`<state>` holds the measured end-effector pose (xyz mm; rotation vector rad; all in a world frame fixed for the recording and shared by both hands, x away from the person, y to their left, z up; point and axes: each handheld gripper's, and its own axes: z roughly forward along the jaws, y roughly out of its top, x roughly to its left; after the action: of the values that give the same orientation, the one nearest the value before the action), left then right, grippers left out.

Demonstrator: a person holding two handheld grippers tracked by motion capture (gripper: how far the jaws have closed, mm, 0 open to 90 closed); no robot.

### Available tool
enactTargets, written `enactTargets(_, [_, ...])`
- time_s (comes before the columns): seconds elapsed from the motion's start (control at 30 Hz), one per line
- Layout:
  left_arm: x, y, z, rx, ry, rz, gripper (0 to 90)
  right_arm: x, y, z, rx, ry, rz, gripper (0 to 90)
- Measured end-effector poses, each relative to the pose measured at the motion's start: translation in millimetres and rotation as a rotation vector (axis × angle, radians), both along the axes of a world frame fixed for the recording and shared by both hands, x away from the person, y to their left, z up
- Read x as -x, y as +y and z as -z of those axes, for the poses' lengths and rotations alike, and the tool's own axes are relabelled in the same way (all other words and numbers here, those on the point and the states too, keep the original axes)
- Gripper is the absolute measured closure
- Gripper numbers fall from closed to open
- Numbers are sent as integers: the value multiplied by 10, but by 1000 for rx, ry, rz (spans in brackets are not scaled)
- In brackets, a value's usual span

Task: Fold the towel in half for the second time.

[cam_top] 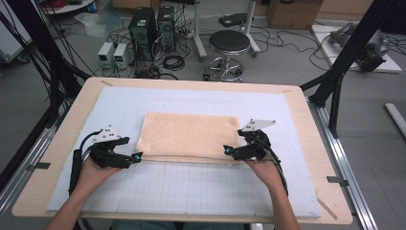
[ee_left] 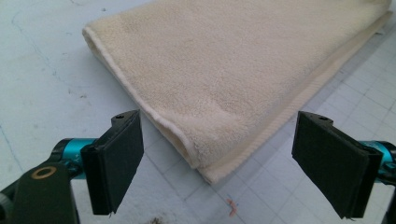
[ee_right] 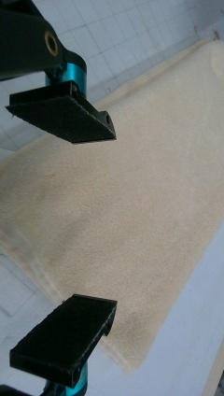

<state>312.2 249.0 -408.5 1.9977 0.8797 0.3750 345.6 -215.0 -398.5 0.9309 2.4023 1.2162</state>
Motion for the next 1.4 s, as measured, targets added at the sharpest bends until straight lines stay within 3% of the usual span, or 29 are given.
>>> enactTargets(0.23, [127, 39, -29, 9, -5, -2, 159, 85, -91, 96, 0, 24, 22, 124])
enactTargets(0.3, [152, 40, -28, 8, -3, 0, 147, 116, -107, 110, 19, 18, 22, 124])
enactTargets(0.63, [176, 74, -10, -19, -2, 4, 136, 253, -201, 119, 4, 7, 51, 123])
enactTargets(0.9, [203, 70, -26, 0, 0, 3, 136, 328, -209, 119, 26, -5, 53, 123])
enactTargets(1.4, [396, 119, -21, -10, 5, 8, 133, 505, -310, 119, 32, -25, 63, 123])
